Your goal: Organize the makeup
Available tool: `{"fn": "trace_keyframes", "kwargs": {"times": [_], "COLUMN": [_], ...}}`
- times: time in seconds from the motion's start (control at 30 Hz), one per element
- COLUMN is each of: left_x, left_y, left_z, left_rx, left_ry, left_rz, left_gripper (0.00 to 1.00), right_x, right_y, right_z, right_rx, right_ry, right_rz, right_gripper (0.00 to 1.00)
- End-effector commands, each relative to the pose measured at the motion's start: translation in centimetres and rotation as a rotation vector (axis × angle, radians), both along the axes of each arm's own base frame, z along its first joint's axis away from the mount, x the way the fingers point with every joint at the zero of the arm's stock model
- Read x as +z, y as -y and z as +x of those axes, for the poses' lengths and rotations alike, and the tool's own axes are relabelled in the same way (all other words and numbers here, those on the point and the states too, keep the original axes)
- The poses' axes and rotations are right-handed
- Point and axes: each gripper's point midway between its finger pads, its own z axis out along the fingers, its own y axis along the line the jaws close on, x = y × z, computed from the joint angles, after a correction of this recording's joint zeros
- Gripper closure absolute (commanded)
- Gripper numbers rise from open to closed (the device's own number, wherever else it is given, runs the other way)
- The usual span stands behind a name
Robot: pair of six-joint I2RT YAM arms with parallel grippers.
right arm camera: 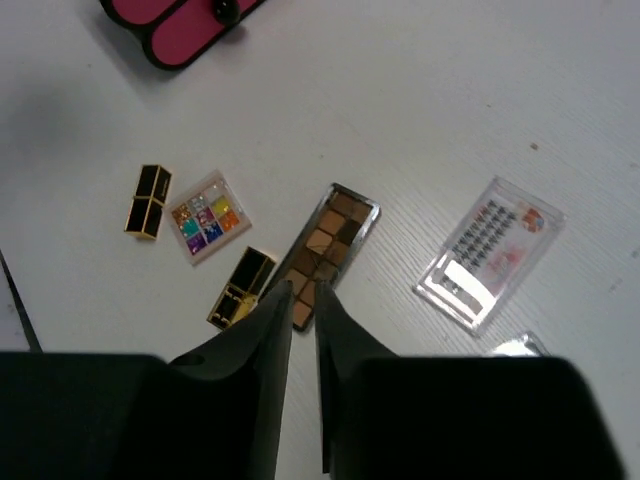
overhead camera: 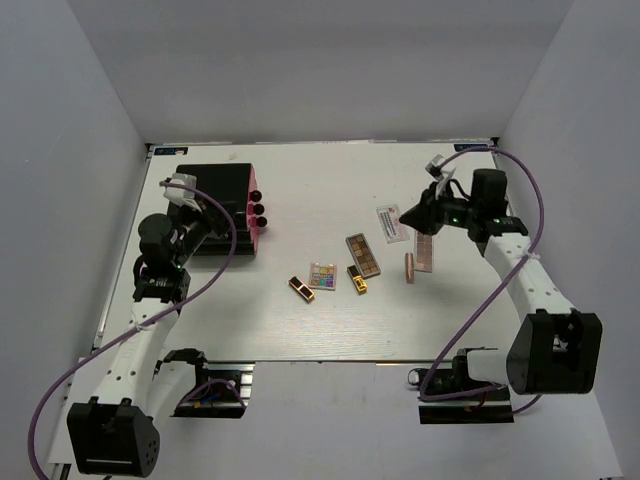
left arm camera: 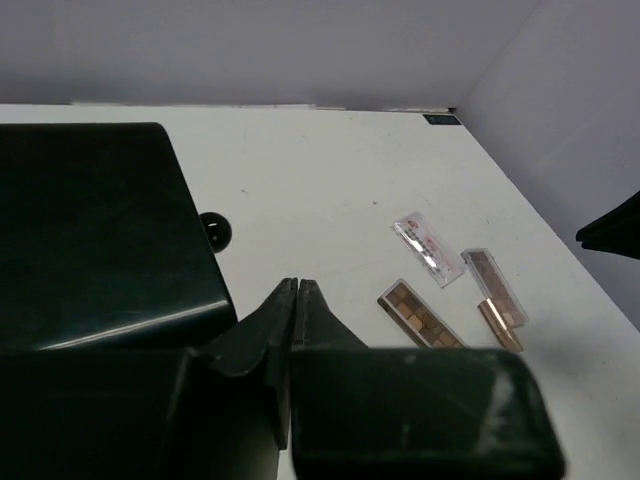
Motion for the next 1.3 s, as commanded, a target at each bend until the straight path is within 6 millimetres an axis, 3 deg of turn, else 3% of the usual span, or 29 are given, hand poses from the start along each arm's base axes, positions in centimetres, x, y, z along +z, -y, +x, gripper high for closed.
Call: {"fn": "trace_keyframes", "kwargs": {"times": [0.0, 0.03, 0.07, 0.13, 0.17, 0.2, 0.23, 0.27, 0.3, 0.33, 0.37, 0.4, 0.43, 0.47, 0.5, 0.53, 0.57, 0.6, 0.63, 0.7, 0.8, 0.9, 1.27], "left_x": [1.1, 0.9, 0.4, 0.6, 0.0, -0.5, -0.3, -0.7, -1.1, -0.9, -1.0, -1.8, -1.7, -1.8, -2.8, -2.4, -2.6, -2.8, -3.0, -3.3, -4.0, -4.1, -5.0], "left_y": [-1.5, -2.6, -3.0, -4.8, -5.4, -6.1, -7.3, -7.8, -8.9, -9.6, -9.9, -10.1, -10.2, -10.8, -11.1, -11.2, -11.8, -11.8, -12.2, -12.5, -13.2, -13.7, -14.9], "left_z": [1.0, 1.5, 1.6, 2.3, 2.4, 2.7, 3.0, 3.0, 3.4, 3.4, 3.6, 4.1, 4.4, 4.6, 5.1, 5.6, 5.8, 6.0, 6.3, 6.4, 6.5, 6.6, 7.0], "left_rx": [0.091, 0.149, 0.177, 0.283, 0.317, 0.355, 0.424, 0.445, 0.504, 0.545, 0.559, 0.567, 0.574, 0.593, 0.603, 0.605, 0.621, 0.620, 0.632, 0.630, 0.635, 0.634, 0.598], "left_ry": [0.001, -0.011, -0.039, -0.050, -0.080, -0.104, -0.112, -0.141, -0.163, -0.175, -0.184, -0.214, -0.229, -0.242, -0.285, -0.287, -0.298, -0.310, -0.323, -0.335, -0.353, -0.354, -0.378], "left_rz": [0.013, 0.011, 0.010, 0.016, 0.024, 0.031, 0.038, 0.050, 0.061, 0.073, 0.085, 0.099, 0.105, 0.114, 0.129, 0.135, 0.138, 0.142, 0.146, 0.143, 0.136, 0.126, 0.076], "left_gripper": [0.85, 0.70, 0.59, 0.38, 0.24, 0.19, 0.15, 0.11, 0.10, 0.09, 0.07, 0.06, 0.05, 0.04, 0.03, 0.02, 0.02, 0.02, 0.02, 0.02, 0.02, 0.02, 0.02], "right_x": [2.5, 2.5, 2.8, 3.1, 3.4, 3.6, 1.9, 2.0, 3.5, 2.2, 2.2, 3.7, 2.4, 2.4, 4.0, 2.4, 2.3, 4.0, 2.4, 2.5, 2.7, 1.4, 0.9], "right_y": [-3.3, -4.5, -5.2, -8.1, -8.9, -11.0, -12.2, -13.1, -14.8, -16.6, -17.4, -18.9, -20.4, -21.5, -22.6, -24.0, -24.7, -25.6, -26.8, -28.0, -30.0, -31.7, -35.1], "right_z": [1.2, 1.4, 2.9, 3.2, 4.8, 4.6, 5.6, 6.1, 6.6, 6.7, 7.1, 7.7, 7.6, 7.7, 8.3, 8.5, 9.0, 9.8, 10.0, 10.9, 10.4, 10.4, 10.0], "right_rx": [0.052, 0.069, 0.055, 0.086, 0.075, 0.106, 0.105, 0.107, 0.132, 0.155, 0.162, 0.187, 0.223, 0.225, 0.249, 0.255, 0.258, 0.270, 0.280, 0.278, 0.298, 0.313, 0.379], "right_ry": [0.017, 0.007, 0.006, -0.027, -0.040, -0.051, -0.114, -0.131, -0.113, -0.185, -0.196, -0.166, -0.212, -0.256, -0.231, -0.297, -0.305, -0.269, -0.298, -0.317, -0.358, -0.404, -0.432], "right_rz": [0.016, 0.013, 0.008, 0.014, 0.014, 0.014, 0.007, 0.012, 0.030, 0.047, 0.062, 0.096, 0.113, 0.145, 0.182, 0.188, 0.196, 0.220, 0.214, 0.237, 0.271, 0.308, 0.392], "right_gripper": [0.83, 0.73, 0.65, 0.50, 0.44, 0.39, 0.29, 0.23, 0.14, 0.11, 0.11, 0.11, 0.11, 0.11, 0.11, 0.11, 0.11, 0.16, 0.18, 0.22, 0.28, 0.33, 0.32]}}
